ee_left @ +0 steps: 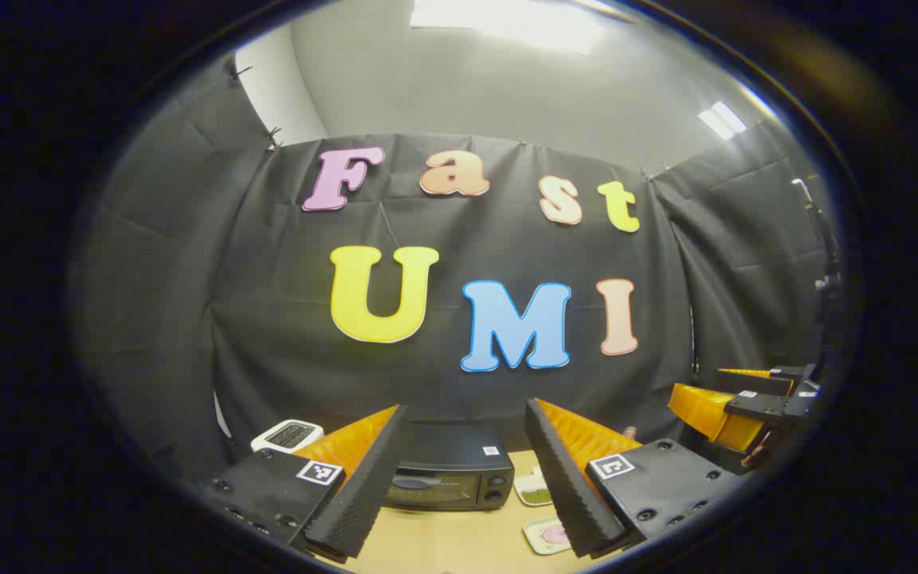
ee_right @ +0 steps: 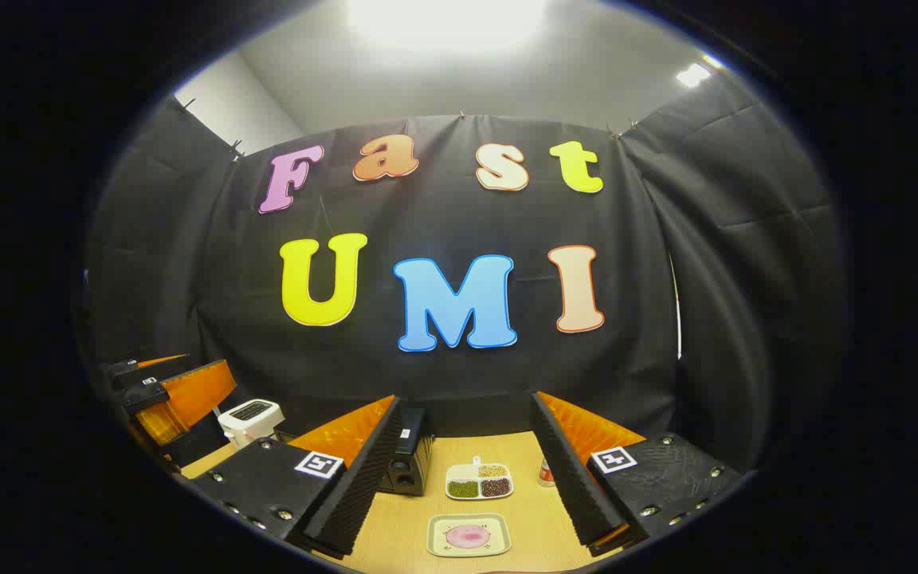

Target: Open the electric oven with the left hand, put the food in, and close the electric oven.

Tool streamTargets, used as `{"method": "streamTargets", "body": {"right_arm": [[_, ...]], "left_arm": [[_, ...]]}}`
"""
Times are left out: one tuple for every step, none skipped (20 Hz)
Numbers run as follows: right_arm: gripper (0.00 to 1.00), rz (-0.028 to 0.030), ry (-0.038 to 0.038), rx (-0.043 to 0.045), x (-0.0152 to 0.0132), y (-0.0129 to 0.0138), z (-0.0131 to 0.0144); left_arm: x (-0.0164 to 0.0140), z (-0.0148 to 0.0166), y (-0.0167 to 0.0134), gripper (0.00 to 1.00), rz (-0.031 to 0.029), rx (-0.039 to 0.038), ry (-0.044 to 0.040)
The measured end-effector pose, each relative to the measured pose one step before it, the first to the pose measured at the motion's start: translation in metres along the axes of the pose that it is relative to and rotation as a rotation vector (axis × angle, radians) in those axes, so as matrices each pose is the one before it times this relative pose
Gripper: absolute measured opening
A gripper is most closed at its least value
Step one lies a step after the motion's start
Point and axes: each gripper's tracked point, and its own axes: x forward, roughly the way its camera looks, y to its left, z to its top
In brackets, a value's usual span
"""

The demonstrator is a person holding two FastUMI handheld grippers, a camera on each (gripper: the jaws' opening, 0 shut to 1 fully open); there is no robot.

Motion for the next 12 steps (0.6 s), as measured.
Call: {"method": "streamTargets", "body": {"right_arm": [[0.97, -0.00425, -0.00050, -0.00135, 0.00059, -0.00102, 0.00019], [0.97, -0.00156, 0.00282, 0.00045, -0.00006, -0.00078, -0.00286], [0.97, -0.00112, 0.00276, 0.00025, -0.00051, -0.00039, -0.00096], [0.97, -0.00255, 0.00180, 0.00018, -0.00030, -0.00159, -0.00050], [0.97, -0.00151, 0.00213, 0.00016, 0.00027, -0.00075, -0.00148], [0.97, -0.00162, 0.00093, 0.00142, -0.00023, -0.00090, -0.00016], [0.97, -0.00292, -0.00110, 0.00167, 0.00003, -0.00121, 0.00004], [0.97, -0.00232, -0.00133, 0.00153, 0.00059, -0.00063, 0.00028], [0.97, 0.00109, 0.00005, -0.00013, 0.00094, 0.00079, -0.00047], [0.97, 0.00025, 0.00104, -0.00043, 0.00036, 0.00036, -0.00098], [0.97, 0.00172, 0.00176, -0.00035, 0.00036, -0.00007, -0.00080], [0.97, 0.00022, 0.00100, 0.00126, 0.00069, -0.00041, -0.00083]], "left_arm": [[0.00105, -0.00043, -0.00169, 1.00, -0.00699, -0.00078, 0.00226], [0.00254, -0.00124, -0.00161, 1.00, -0.00351, 0.00139, 0.00003], [-0.00046, 0.00054, -0.00012, 1.00, -0.00039, 0.00092, -0.00173], [0.00014, 0.00014, 0.00073, 0.97, 0.00153, -0.00084, -0.00489], [0.00093, 0.00044, 0.00072, 0.97, 0.00135, 0.00073, -0.00131], [0.00073, -0.00117, 0.00014, 0.97, -0.00061, 0.00025, 0.00124], [0.00008, -0.00043, -0.00045, 0.96, -0.00332, -0.00013, 0.00181], [0.00077, -0.00153, -0.00067, 0.97, -0.00052, 0.00206, 0.00159], [-0.00021, -0.00035, 0.00168, 0.96, 0.00438, 0.00354, 0.00288], [0.00113, -0.00200, 0.00143, 0.96, 0.00302, 0.00028, 0.00075], [0.00050, -0.00110, -0.00019, 0.92, -0.00115, -0.00321, 0.00194], [0.00038, -0.00112, 0.00026, 0.97, -0.00085, -0.00150, 0.00333]]}}
